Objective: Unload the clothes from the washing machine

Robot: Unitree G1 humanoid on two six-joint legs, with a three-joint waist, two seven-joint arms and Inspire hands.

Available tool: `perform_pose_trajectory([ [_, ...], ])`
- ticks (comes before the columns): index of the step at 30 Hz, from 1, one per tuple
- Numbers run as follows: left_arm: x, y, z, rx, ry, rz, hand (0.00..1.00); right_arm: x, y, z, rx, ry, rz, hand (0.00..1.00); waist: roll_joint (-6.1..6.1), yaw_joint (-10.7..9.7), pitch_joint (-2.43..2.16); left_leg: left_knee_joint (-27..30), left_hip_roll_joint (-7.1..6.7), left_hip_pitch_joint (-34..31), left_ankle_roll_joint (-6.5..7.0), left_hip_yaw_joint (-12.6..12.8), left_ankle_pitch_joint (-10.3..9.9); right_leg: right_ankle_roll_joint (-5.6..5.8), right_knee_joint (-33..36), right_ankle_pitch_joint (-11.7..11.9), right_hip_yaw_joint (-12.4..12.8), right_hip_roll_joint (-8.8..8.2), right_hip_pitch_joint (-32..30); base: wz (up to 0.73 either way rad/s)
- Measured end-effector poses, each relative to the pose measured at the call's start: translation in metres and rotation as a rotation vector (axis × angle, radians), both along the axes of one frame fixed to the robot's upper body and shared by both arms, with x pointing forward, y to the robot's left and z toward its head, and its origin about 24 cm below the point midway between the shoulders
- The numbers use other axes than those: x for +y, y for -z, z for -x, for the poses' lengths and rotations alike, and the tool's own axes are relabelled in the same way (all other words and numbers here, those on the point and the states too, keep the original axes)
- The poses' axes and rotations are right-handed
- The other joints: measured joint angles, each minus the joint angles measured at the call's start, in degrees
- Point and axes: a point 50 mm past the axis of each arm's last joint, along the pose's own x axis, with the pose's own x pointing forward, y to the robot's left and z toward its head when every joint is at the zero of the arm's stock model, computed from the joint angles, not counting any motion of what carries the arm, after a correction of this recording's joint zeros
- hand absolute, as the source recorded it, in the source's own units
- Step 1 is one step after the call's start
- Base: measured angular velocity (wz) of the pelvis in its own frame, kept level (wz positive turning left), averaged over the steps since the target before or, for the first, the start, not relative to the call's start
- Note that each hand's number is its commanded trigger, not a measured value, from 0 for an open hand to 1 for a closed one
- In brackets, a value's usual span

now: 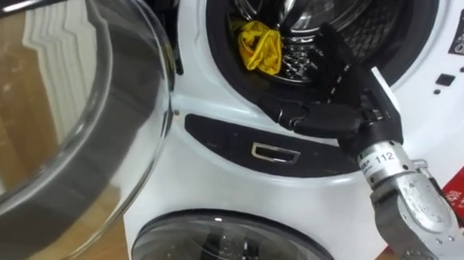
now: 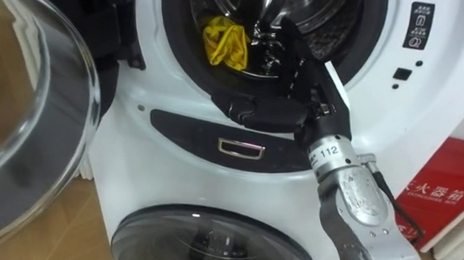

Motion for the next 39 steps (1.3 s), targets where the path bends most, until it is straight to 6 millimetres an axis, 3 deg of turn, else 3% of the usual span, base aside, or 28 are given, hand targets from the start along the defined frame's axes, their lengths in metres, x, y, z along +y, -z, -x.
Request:
perform_pose_trajectory([
  [4,0.003,0.000,0.013,0.019,-0.039,-0.005,0.00,0.001,-0.009,0.004,-0.008,-0.007,0.032,0.00,0.92,0.08,-0.23,-0.39,-0.05,0.02,-0.06,-0.02,0.11,-0.23,0.07,-0.15,-0.18,-0.10,-0.12,0.00],
  [8,0.006,-0.001,0.018,0.023,-0.073,-0.011,0.00,0.004,-0.023,0.010,-0.071,-0.016,0.051,0.00,0.89,0.10,-0.32,-1.24,0.02,0.22,-0.27,0.10,0.30,-0.25,0.07,-0.17,-0.16,-0.04,0.03,0.00],
  [11,0.006,-0.001,0.019,0.024,-0.079,-0.004,0.00,0.006,-0.063,0.011,-0.244,-0.011,0.051,0.00,0.60,0.09,-0.51,-2.54,0.17,1.47,-0.32,0.13,0.30,-0.46,-1.04,-0.45,-0.29,0.20,1.34,0.02],
  [13,0.005,-0.001,0.020,0.023,-0.088,-0.002,0.00,0.008,-0.076,0.011,-0.310,-0.019,0.041,0.00,0.43,0.07,-0.53,-3.48,0.23,2.82,-0.35,0.24,0.26,-0.58,-1.93,-0.66,-0.38,0.32,2.85,0.05],
  [16,0.004,-0.001,0.018,0.017,-0.092,-0.002,0.00,0.008,-0.074,0.011,-0.303,-0.013,0.050,0.00,-0.36,0.11,-0.49,-4.08,0.22,4.14,-0.21,0.25,-0.03,-1.06,-2.11,-1.08,-0.65,0.30,4.13,0.04],
  [20,0.003,0.000,0.013,0.001,-0.100,0.003,0.00,0.009,-0.077,0.013,-0.326,-0.012,0.059,0.00,-0.44,0.06,-0.49,-4.25,0.17,4.16,-0.04,0.25,-0.61,-1.14,-2.19,-1.19,-0.88,0.26,4.31,0.01],
  [23,0.004,0.000,0.009,-0.011,-0.097,-0.001,0.00,0.009,-0.078,0.014,-0.330,-0.012,0.058,0.00,-1.11,0.08,0.00,-5.08,0.13,4.50,0.04,0.30,-0.73,-1.05,-2.82,-1.27,-0.83,0.30,4.61,0.03],
  [25,0.003,0.000,0.009,-0.011,-0.096,-0.001,0.00,0.009,-0.079,0.014,-0.342,-0.012,0.054,0.00,-1.31,0.07,0.04,-5.34,0.14,4.80,0.06,0.29,-0.87,-0.89,-2.88,-1.37,-0.70,0.30,4.63,-0.06],
  [34,0.001,0.002,0.009,-0.001,-0.092,-0.011,0.00,0.008,-0.080,0.015,-0.367,-0.004,0.040,0.00,-0.99,-0.25,0.25,-5.45,0.40,5.19,0.30,1.49,-1.91,-0.73,-2.93,-1.53,0.14,0.49,4.79,-0.07],
  [39,0.001,0.002,0.008,0.006,-0.079,-0.010,0.00,0.006,-0.069,0.006,-0.313,-0.012,0.069,0.00,-0.95,0.24,0.28,-5.13,0.33,5.50,0.37,1.27,-2.32,-0.67,-2.82,-1.57,-0.03,0.39,5.15,0.00],
])
